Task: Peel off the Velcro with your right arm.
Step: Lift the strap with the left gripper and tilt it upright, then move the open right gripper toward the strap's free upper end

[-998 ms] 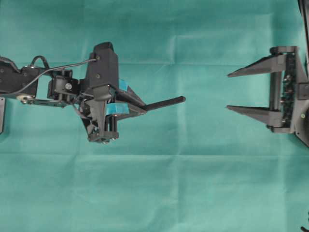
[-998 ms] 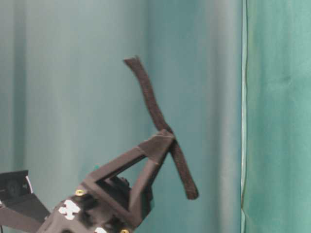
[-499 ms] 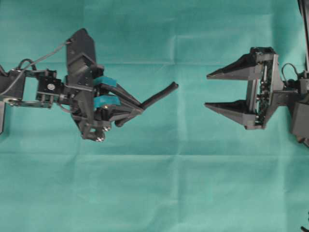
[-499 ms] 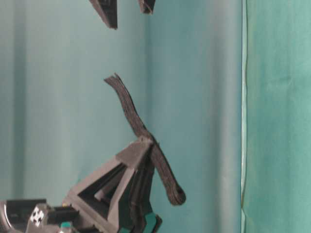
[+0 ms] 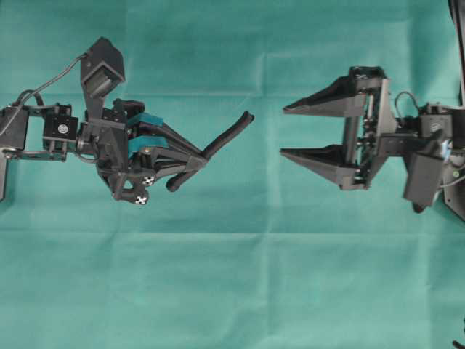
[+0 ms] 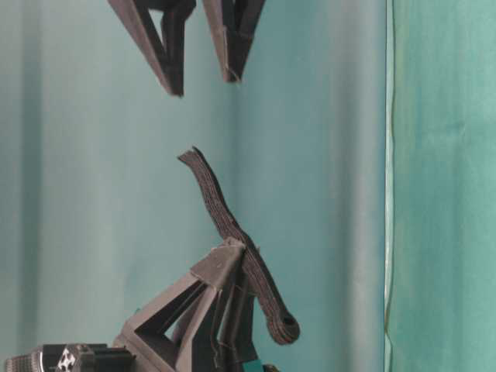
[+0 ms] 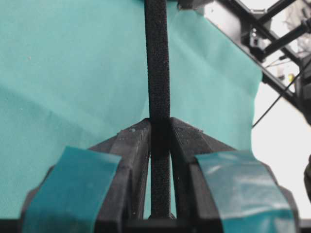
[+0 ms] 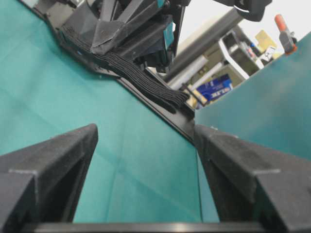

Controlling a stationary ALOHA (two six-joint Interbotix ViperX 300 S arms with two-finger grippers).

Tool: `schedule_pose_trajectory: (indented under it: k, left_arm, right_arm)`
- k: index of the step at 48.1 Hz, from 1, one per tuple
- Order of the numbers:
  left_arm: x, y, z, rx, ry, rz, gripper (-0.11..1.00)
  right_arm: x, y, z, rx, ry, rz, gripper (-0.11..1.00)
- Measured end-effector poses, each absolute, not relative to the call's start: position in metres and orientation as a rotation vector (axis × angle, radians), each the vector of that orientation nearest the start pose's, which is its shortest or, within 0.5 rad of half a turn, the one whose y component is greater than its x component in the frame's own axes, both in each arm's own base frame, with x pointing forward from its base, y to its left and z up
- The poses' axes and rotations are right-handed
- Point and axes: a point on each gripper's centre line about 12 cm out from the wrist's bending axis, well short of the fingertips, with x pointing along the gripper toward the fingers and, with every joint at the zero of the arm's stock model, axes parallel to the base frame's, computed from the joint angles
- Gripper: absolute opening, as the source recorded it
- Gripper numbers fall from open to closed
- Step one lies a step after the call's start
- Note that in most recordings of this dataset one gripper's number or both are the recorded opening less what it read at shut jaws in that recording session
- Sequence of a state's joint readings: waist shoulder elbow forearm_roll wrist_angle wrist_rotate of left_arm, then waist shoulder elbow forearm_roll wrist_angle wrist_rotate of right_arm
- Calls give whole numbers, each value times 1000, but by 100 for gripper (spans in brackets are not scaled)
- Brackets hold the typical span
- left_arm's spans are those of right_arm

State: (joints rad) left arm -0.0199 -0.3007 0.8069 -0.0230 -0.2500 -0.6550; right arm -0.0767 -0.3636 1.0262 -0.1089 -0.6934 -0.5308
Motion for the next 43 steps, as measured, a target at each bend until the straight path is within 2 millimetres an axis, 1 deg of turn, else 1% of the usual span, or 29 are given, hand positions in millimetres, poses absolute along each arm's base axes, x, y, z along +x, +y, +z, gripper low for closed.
schedule_pose_trajectory:
  k: [14,43]
  left_arm:
    - [342,-6,254,-687,236,71,10]
    - [340,-4,255,-689,209,67,10]
  right_arm:
    - [317,-17,243,-619,-28,-19,49]
    - [331,-21,237,-618,-34,-26,49]
